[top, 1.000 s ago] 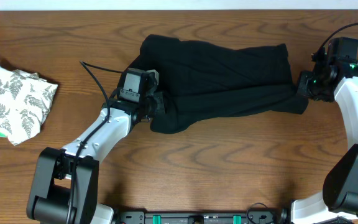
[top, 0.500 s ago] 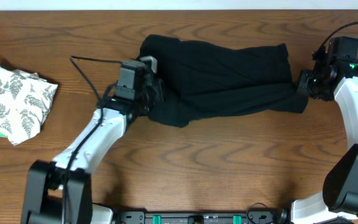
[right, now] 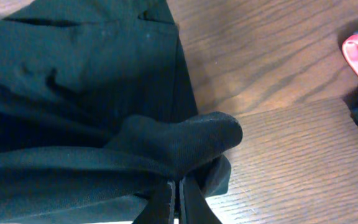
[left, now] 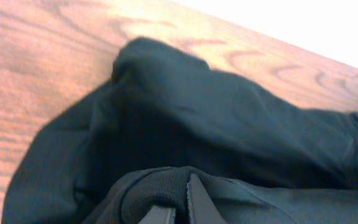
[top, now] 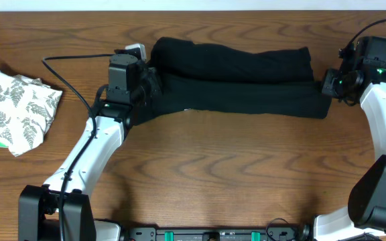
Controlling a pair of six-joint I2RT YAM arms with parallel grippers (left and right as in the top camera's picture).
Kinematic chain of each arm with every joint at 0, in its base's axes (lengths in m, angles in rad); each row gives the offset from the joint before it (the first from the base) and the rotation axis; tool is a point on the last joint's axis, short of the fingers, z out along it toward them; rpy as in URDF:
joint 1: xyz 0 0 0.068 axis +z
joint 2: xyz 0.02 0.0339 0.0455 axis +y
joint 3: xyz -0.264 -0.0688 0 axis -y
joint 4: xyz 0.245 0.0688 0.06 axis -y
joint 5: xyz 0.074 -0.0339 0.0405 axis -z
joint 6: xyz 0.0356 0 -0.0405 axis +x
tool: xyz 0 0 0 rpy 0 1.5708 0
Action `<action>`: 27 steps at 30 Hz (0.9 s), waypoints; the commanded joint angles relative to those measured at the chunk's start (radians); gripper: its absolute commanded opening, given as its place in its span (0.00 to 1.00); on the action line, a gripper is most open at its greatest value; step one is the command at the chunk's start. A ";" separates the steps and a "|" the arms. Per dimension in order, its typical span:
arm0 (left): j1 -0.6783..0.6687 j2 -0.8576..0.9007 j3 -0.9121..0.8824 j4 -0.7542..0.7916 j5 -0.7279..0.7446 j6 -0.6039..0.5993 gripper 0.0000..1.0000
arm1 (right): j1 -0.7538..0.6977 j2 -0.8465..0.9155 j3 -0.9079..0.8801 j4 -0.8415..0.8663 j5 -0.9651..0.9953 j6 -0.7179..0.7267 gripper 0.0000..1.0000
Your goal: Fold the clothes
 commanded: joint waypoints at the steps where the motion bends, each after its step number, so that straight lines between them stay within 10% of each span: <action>1: 0.006 -0.001 0.016 0.034 -0.045 -0.005 0.06 | 0.013 0.033 -0.001 0.009 0.021 0.031 0.01; 23: 0.006 0.218 0.016 0.210 -0.045 -0.001 0.06 | 0.013 0.157 -0.001 0.139 0.017 0.047 0.03; 27: 0.006 0.224 0.016 0.210 -0.079 0.013 0.62 | 0.013 0.157 -0.001 0.140 0.018 0.046 0.40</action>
